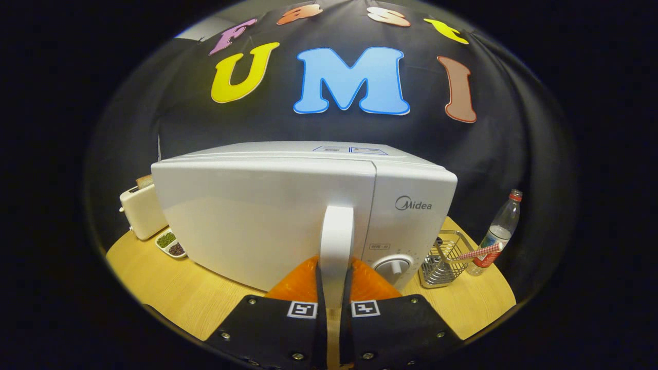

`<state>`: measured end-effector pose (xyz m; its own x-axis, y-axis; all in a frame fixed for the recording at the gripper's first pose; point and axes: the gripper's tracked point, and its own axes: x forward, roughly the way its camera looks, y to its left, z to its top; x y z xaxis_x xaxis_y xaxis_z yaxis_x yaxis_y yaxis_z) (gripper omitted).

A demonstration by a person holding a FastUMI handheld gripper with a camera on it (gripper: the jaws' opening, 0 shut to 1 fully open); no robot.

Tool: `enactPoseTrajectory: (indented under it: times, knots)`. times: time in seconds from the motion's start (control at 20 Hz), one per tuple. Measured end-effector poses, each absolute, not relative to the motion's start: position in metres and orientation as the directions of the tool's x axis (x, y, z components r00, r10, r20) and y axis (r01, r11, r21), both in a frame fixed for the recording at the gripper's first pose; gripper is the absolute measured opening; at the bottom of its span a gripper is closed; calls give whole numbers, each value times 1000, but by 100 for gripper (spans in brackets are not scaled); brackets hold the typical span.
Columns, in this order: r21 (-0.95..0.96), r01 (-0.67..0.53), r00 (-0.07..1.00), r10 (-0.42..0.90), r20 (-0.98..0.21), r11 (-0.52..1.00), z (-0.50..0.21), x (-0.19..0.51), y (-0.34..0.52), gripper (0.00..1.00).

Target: Open the microwave, put the food inside, and close the microwave door.

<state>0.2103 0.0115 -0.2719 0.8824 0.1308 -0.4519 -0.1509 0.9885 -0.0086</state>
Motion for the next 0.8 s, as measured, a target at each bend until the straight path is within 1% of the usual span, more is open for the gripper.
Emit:
enactPoseTrajectory:
  times: [0.15, 0.3, 0.4, 0.55, 0.6, 0.65, 0.7, 0.8]
  knots:
    - [-70, -188, 895, 142, -423, 980, -267, 177, 19, 10]
    - [-12, -182, 880, 157, -449, 983, -267, 159, 24, 10]
    - [-14, -193, 869, 164, -466, 981, -264, 145, 30, 10]
    - [6, -214, 853, 190, -486, 977, -263, 120, 41, 16]
    - [5, -219, 849, 193, -492, 976, -261, 113, 45, 20]
    - [-4, -227, 846, 195, -496, 974, -260, 105, 50, 20]
    - [-21, -230, 846, 190, -498, 973, -258, 99, 54, 23]
    - [-39, -232, 845, 181, -503, 972, -257, 86, 61, 23]
